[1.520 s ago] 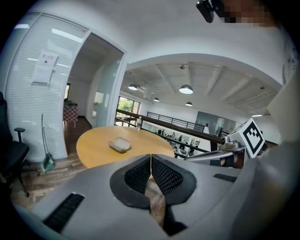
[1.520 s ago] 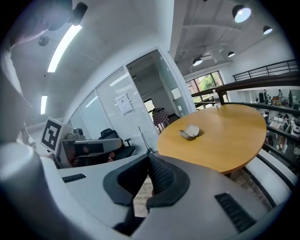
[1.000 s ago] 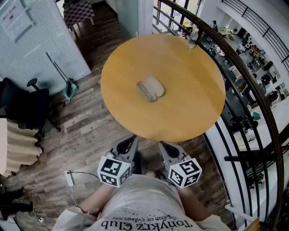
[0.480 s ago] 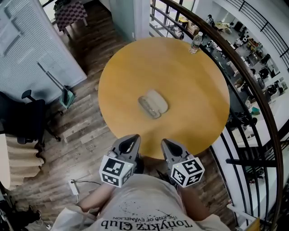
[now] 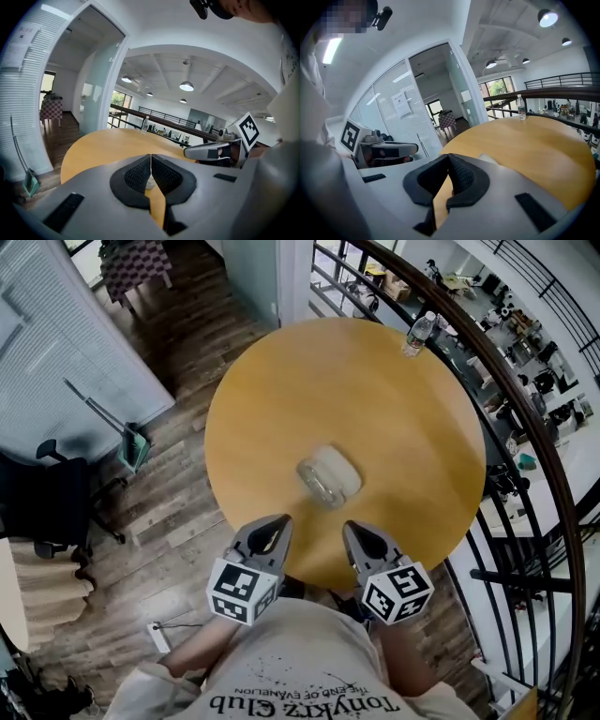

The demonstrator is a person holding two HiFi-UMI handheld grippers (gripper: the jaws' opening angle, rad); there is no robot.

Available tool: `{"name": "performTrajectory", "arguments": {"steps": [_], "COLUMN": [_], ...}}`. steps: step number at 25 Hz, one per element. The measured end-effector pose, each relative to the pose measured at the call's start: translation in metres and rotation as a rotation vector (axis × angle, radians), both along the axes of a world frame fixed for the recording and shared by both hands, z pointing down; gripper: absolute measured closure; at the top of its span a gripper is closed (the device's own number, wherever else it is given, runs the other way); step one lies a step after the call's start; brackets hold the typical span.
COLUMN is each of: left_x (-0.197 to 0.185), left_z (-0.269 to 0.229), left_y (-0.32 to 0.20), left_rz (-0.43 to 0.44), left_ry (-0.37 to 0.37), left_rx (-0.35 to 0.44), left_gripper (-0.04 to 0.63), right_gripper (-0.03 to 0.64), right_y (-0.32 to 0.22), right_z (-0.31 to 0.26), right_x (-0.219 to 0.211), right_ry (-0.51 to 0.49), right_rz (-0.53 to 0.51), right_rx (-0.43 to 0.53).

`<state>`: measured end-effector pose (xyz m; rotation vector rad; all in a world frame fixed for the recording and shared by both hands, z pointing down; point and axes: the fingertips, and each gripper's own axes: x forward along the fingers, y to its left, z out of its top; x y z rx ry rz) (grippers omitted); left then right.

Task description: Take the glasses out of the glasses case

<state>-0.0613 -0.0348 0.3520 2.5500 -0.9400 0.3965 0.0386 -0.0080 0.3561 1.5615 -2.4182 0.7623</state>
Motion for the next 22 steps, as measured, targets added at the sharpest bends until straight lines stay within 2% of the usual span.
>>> {"name": "performTrajectory", "arguments": {"steps": [5,11,17,22], "left_x": [0.002,0.007,0.018,0.022], "left_z": [0.011,0.009,0.011,0.012], "left_y": [-0.028,-0.043,-0.040,-0.038], "left_rz": [0.047,0.087,0.120,0.109], "left_ry": [0.016,0.040,0.048,0.045], "left_rx": [-0.025,-0.020,-0.035,-0.033], "left_gripper": [0.569,0.569,0.569,0.569], "right_gripper": [0.592,0.592,0.592,0.592], "right_y": [-0.026,-0.031,-0.024,-0.021], "right_z": [0.007,0.003,-0.002,0.001], "right_x": [-0.004,-0.005,0.005,0.007], "right_ry": [0.008,0.045,0.039,0.051], "right_rz": [0.032,0.037,0.047,0.025], "right_rx": [-0.019,-0.019,-0.015,-0.015]}}
